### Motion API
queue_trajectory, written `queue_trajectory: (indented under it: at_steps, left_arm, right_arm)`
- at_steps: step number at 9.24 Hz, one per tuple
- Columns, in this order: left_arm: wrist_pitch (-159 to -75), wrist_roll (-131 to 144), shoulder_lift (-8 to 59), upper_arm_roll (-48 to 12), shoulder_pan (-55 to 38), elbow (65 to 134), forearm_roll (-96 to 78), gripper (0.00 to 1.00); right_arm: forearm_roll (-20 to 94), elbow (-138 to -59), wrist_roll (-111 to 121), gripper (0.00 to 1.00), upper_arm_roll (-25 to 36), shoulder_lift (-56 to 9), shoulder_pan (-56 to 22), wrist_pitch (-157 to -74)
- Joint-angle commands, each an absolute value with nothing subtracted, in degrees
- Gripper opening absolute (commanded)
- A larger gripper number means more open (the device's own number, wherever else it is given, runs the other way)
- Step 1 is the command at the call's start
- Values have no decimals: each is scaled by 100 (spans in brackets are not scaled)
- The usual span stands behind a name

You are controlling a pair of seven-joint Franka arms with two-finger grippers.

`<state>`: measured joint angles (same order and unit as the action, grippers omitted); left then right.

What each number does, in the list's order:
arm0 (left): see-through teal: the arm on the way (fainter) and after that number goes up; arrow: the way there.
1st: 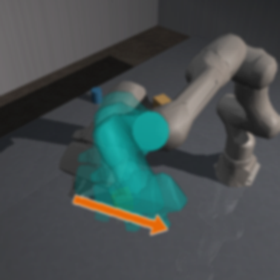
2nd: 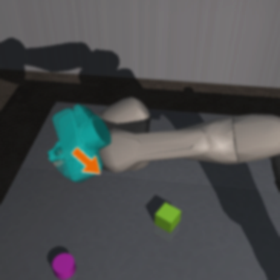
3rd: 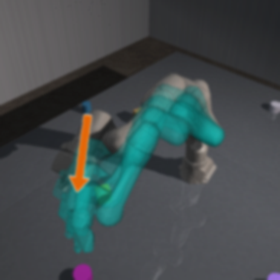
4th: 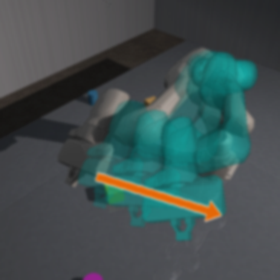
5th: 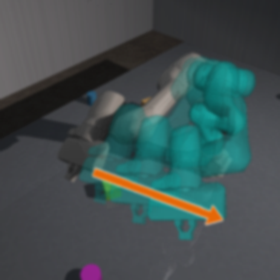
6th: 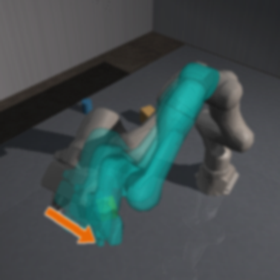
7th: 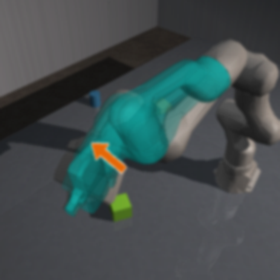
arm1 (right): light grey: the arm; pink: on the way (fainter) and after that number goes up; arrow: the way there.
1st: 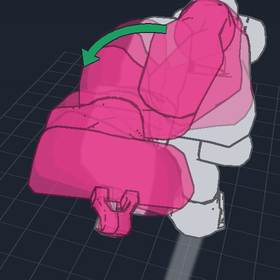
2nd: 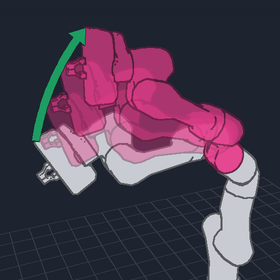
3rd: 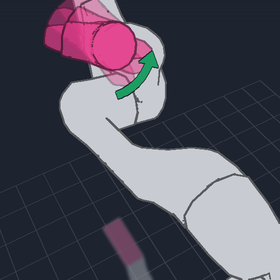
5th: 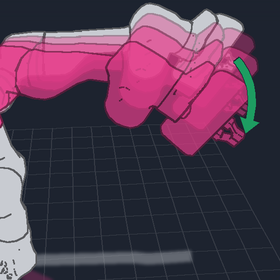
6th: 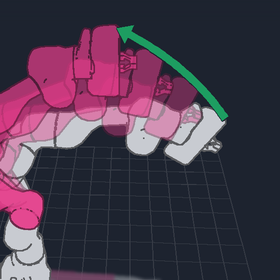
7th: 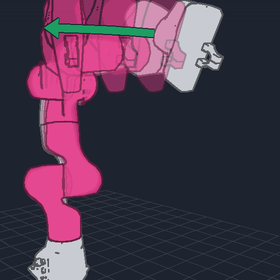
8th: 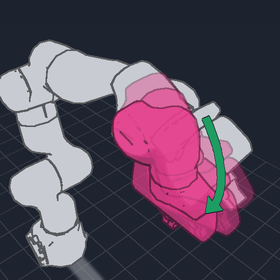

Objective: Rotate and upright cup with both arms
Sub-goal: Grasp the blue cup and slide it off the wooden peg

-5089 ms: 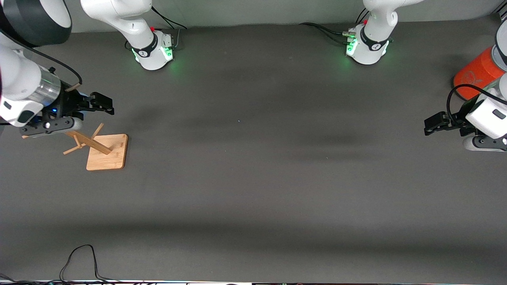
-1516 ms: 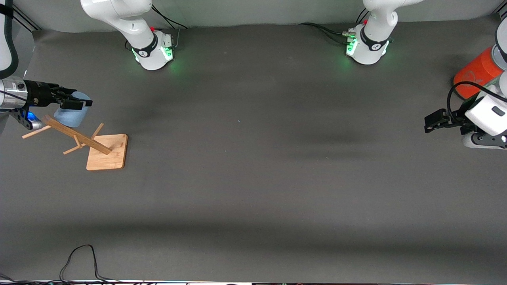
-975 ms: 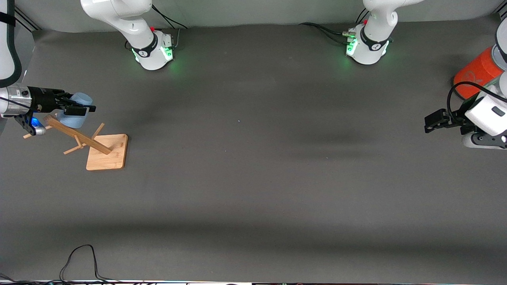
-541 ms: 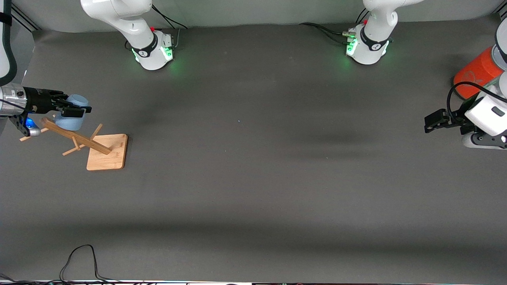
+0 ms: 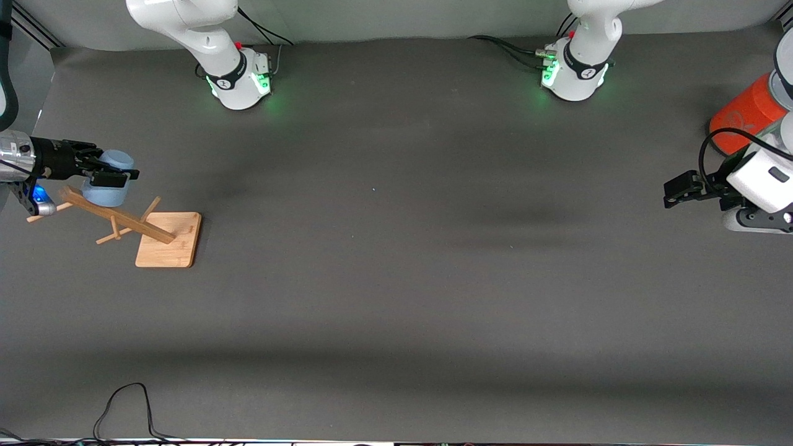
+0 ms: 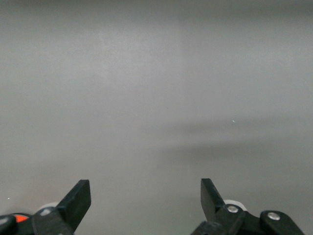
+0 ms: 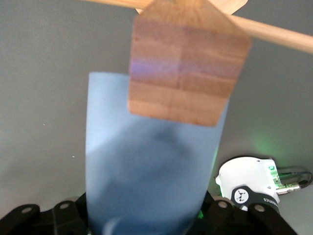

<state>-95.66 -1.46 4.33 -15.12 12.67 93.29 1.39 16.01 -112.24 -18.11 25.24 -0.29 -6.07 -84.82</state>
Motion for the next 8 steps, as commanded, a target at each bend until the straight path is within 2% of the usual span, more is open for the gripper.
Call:
queue_trajectory:
  at_steps: [1,5,8]
  left_arm:
    - [-9545,-264,299,-1512,1292,9448,141,100]
    - [-9501,-264,281,-1512,1283,9439,141,100]
    - [-9483,-264,272,-1512,1292,9439,141,100]
  right_arm:
    - [1775,-10952,-2108,31,2531,-9,-589,-8148]
    - [2020,-10548,-2688,31,2496,17,-650,-7560]
    - [2362,-10503,-3118,31,2435,149,-720,-7427]
